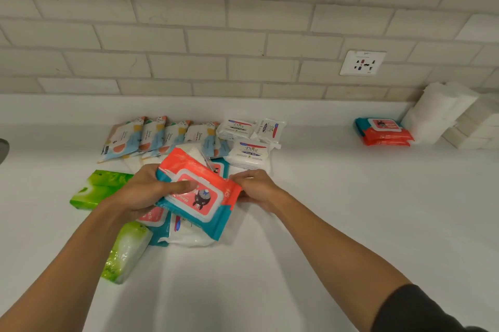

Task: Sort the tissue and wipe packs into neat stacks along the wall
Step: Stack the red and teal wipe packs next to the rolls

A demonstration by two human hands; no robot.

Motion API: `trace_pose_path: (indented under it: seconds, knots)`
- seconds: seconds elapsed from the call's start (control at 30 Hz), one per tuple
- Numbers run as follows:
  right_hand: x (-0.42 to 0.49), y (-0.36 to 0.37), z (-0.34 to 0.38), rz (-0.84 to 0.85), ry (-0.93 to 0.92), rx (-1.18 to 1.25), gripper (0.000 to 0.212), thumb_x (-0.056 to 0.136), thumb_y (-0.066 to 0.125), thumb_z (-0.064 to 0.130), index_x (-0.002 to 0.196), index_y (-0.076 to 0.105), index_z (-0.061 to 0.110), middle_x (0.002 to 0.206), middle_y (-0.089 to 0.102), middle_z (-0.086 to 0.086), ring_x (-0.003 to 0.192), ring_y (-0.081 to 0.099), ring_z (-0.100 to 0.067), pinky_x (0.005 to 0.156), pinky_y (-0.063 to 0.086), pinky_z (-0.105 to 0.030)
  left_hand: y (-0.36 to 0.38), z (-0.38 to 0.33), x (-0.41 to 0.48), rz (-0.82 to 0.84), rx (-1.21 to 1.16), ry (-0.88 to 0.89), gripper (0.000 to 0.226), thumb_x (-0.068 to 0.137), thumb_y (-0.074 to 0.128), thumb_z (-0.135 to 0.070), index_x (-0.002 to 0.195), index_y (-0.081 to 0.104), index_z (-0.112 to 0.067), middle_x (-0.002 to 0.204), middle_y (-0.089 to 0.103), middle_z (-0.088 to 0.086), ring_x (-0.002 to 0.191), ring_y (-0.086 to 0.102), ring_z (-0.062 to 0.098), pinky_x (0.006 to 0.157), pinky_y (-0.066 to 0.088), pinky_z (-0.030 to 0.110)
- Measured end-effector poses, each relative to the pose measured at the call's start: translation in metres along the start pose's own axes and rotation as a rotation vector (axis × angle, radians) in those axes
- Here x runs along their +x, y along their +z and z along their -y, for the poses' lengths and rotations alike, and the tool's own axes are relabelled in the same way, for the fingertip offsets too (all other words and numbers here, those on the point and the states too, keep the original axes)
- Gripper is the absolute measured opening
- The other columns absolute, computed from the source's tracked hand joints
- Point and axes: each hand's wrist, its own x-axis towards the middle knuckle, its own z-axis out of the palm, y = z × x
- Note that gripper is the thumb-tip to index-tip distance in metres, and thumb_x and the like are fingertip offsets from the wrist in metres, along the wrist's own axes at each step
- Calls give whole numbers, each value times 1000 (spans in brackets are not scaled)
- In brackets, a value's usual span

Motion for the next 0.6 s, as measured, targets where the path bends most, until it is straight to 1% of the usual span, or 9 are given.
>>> trace_pose_path:
  seconds: [0.07,0.13,0.2,0.27,0.3,0.4,0.43,0.5,0.6]
  knots:
    - [8,15,1,-29,-1,-57,14,85,73,23,91,70,11,98,73,-14,92,72,-26,85,59,-42,-7,3,-5,-10,-8,-2,70,39,84,-33,102,62,-13,84,77,3,76,75,24,68,60,41]
    - [16,26,5,-78,-1,-110,15,82,76,25,82,64,16,98,73,-10,88,72,-23,80,60,-37,-12,8,-5,-31,-25,-18,71,37,85,-35,102,61,-15,83,77,2,76,75,24,68,60,42]
    - [23,32,8,-131,19,-129,24,79,80,27,85,59,16,105,71,-9,87,72,-21,70,61,-32,-18,17,-2,-61,-42,-38,67,44,86,-31,104,62,-15,85,77,3,78,75,25,73,60,46]
    - [27,36,12,-180,50,-165,35,78,80,31,92,52,16,111,68,-9,86,69,-19,55,56,-24,-23,24,0,-63,-54,-58,62,51,86,-26,108,63,-13,89,77,5,81,75,26,73,60,46]
    - [28,38,12,-205,55,-198,40,77,81,34,94,49,16,114,67,-9,86,67,-18,56,54,-23,-24,26,1,-57,-55,-63,61,54,85,-23,110,63,-12,90,77,5,81,75,26,70,61,43]
    - [33,43,12,-250,38,-289,50,76,81,37,111,51,15,124,62,-8,106,64,-21,82,55,-29,-25,31,2,-44,-73,-72,59,58,84,-19,112,61,-11,88,77,5,78,75,24,59,60,35]
    - [34,45,13,-255,43,-315,56,76,80,39,118,51,14,126,60,-7,112,61,-21,86,53,-30,-26,32,3,-45,-82,-76,60,58,84,-18,113,61,-12,87,77,5,78,75,24,57,60,34]
    - [35,47,17,-241,73,-335,64,77,79,42,125,47,14,130,57,-7,116,59,-21,88,51,-29,-26,33,5,-42,-93,-79,60,58,84,-18,113,59,-13,85,77,4,76,75,23,55,59,33]
    - [37,51,21,-210,111,-337,71,74,79,47,127,44,15,131,55,-6,115,58,-20,89,53,-28,-27,32,6,-43,-95,-79,61,56,84,-20,112,58,-15,83,77,2,74,75,21,54,59,33]
